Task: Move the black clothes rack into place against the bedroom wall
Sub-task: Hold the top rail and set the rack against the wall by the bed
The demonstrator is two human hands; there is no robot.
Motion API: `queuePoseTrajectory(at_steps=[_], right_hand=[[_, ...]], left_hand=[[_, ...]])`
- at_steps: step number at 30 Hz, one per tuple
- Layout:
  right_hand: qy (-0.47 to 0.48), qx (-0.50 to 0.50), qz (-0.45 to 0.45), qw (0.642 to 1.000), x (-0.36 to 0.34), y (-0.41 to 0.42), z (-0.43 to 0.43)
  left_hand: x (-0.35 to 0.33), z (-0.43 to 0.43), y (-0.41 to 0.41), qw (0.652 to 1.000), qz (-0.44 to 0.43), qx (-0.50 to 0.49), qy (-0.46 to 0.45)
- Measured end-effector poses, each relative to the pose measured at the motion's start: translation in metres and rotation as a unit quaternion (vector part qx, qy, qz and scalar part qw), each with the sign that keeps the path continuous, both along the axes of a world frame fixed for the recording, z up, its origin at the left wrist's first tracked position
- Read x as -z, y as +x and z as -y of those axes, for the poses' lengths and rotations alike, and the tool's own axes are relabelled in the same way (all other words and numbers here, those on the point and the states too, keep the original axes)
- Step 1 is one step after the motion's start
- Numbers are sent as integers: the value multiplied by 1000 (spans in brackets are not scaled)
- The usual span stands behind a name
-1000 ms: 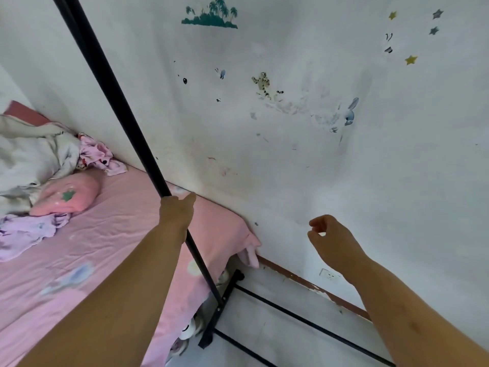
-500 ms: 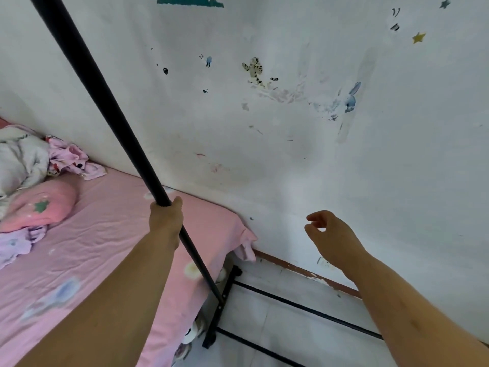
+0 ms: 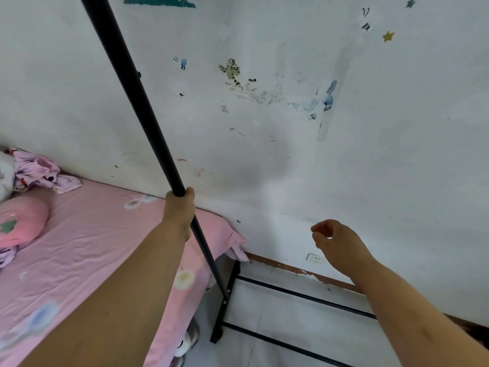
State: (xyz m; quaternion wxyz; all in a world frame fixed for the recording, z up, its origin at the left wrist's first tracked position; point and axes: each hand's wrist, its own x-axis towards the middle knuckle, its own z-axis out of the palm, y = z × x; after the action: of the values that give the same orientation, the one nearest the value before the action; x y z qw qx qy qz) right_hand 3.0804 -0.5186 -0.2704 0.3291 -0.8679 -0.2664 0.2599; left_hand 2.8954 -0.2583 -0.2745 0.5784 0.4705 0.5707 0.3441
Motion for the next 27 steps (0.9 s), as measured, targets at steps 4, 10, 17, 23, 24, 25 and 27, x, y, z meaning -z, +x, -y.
queuePoseTrajectory(at_steps=[4, 10, 17, 23, 24, 25, 27], right_hand=[[-5, 21, -21, 1000, 2, 8, 13], [-3, 51, -53, 997, 12, 11, 35], [-14, 57, -67, 996, 21, 5, 46], [-22, 54, -60, 996, 20, 4, 50], [-24, 54, -58, 997, 20, 4, 50], [-26, 54, -56, 997, 20, 4, 52], [-29, 53, -57, 997, 22, 3, 53]], left_hand=[[2, -2, 14, 1000, 10, -4, -5], [4, -8, 20, 999, 34, 21, -4], [6, -4, 31, 996, 68, 59, 4], [6, -3, 39, 993, 80, 85, 7], [6, -4, 39, 992, 82, 91, 0], [5, -4, 39, 992, 82, 98, -9], [5, -4, 40, 990, 82, 113, -24]])
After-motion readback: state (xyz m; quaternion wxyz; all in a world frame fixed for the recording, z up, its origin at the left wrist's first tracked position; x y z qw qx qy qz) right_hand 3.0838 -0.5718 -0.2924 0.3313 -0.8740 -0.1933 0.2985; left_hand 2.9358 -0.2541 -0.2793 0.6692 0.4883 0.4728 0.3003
